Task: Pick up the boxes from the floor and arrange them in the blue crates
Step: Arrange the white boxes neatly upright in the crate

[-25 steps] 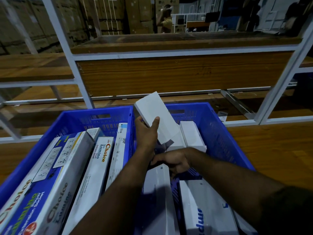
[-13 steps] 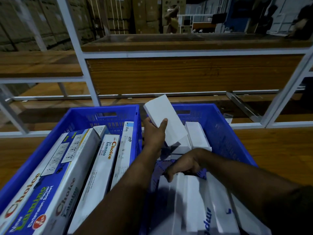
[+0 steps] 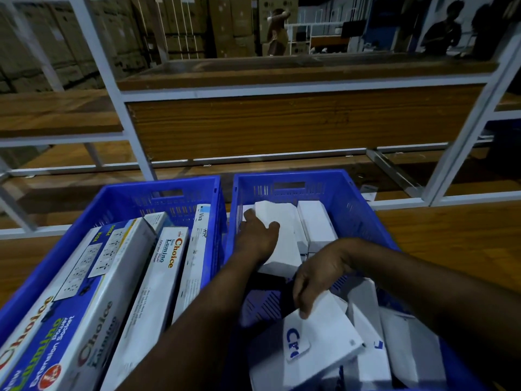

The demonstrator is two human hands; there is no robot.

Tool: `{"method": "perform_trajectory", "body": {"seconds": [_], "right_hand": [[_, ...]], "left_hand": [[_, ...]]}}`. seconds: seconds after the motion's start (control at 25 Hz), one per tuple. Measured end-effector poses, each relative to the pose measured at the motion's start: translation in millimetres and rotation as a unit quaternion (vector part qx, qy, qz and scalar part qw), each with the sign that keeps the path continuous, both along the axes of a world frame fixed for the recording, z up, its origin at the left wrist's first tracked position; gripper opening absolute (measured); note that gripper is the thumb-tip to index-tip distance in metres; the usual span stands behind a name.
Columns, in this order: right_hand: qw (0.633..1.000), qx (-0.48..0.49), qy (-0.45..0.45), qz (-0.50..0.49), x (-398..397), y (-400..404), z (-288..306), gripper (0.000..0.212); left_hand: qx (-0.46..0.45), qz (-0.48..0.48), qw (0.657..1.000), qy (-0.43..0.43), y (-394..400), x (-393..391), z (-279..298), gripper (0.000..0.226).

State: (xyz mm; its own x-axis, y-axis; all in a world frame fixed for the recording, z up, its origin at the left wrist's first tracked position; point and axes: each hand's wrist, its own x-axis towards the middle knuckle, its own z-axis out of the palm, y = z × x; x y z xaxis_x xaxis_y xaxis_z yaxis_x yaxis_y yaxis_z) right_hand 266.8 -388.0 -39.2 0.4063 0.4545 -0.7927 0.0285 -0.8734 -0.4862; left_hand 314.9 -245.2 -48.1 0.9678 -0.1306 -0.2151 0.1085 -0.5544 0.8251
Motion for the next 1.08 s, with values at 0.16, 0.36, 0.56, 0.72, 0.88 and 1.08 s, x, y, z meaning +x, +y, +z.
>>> {"method": "perform_trajectory", "body": {"seconds": [0.16, 0.36, 0.56, 0.72, 0.88, 1.08], "right_hand": [[1.000, 0.018, 0.000, 0.023, -4, -4, 3, 0.029], [0.998, 0.047, -0.006, 0.047, -9, -14, 7, 0.020], [0.992, 0.077, 0.001, 0.095, -6, -16, 4, 0.016], [0.993, 0.070, -0.001, 0.092, -7, -17, 5, 0.026], [0.991, 0.052, -0.032, 0.119, -8, -14, 5, 0.030], [0.992, 0.047, -0.060, 0.096, -14, -17, 5, 0.027]], "left_hand": [[0.173, -0.041, 0.984, -0.009, -4, -13, 8, 0.087], [0.255, -0.069, 0.964, 0.036, -2, -30, 8, 0.087], [0.278, -0.050, 0.957, 0.059, -1, -56, -2, 0.087], [0.278, -0.050, 0.957, 0.069, -1, -61, 1, 0.093], [0.293, -0.045, 0.955, 0.009, -2, -64, 13, 0.091], [0.344, -0.138, 0.921, -0.117, -2, -48, 38, 0.068]]}}
